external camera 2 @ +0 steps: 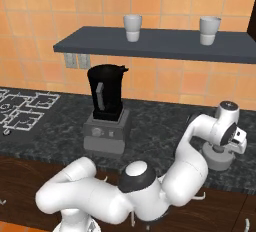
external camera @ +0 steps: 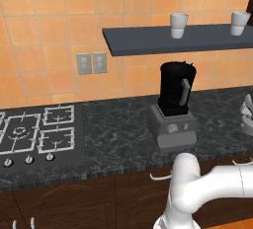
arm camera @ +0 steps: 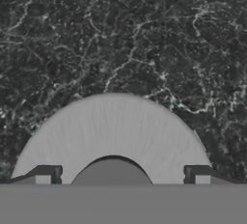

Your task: Close the lid blender by securely placing the lid on top.

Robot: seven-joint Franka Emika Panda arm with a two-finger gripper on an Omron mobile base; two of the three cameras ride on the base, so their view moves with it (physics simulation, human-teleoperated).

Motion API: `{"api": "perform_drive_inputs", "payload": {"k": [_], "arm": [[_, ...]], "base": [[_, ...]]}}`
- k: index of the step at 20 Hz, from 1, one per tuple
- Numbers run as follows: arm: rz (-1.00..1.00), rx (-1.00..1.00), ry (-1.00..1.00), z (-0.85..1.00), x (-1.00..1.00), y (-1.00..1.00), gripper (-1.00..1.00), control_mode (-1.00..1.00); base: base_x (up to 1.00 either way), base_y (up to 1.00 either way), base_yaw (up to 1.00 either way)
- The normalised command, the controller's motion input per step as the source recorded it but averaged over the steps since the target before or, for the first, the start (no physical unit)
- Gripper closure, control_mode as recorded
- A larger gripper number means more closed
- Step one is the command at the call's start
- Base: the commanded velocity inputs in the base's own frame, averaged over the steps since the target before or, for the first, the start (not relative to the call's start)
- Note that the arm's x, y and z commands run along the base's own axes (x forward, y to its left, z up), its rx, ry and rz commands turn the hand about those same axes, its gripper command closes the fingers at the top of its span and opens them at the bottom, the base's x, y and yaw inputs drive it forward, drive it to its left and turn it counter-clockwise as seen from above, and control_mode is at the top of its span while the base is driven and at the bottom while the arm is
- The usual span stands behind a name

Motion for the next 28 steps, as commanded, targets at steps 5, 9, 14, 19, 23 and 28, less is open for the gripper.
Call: {"api": "perform_drive_inputs", "payload": {"k": [5, 9, 14, 19, 23, 28], "arm": [[0.00, 0.00, 0.06, -0.32, -0.07, 0.10, 1.00, -1.00], [0.00, 0.00, 0.05, -0.30, -0.10, 0.14, 1.00, -1.00], [0.00, 0.00, 0.00, -0.06, -0.02, 0.01, 1.00, -1.00], [0.00, 0.00, 0.00, 0.00, -0.03, 0.00, 1.00, -1.00], [0.01, 0.00, -0.04, 0.31, -0.25, 0.00, 1.00, -1.00], [0.05, 0.00, -0.10, 0.68, -0.37, 0.05, 1.00, -1.00]], "base": [[0.00, 0.00, 0.00], [0.00, 0.00, 0.00], [0.00, 0.00, 0.00], [0.00, 0.00, 0.00], [0.00, 0.00, 0.00], [0.00, 0.00, 0.00]]}}
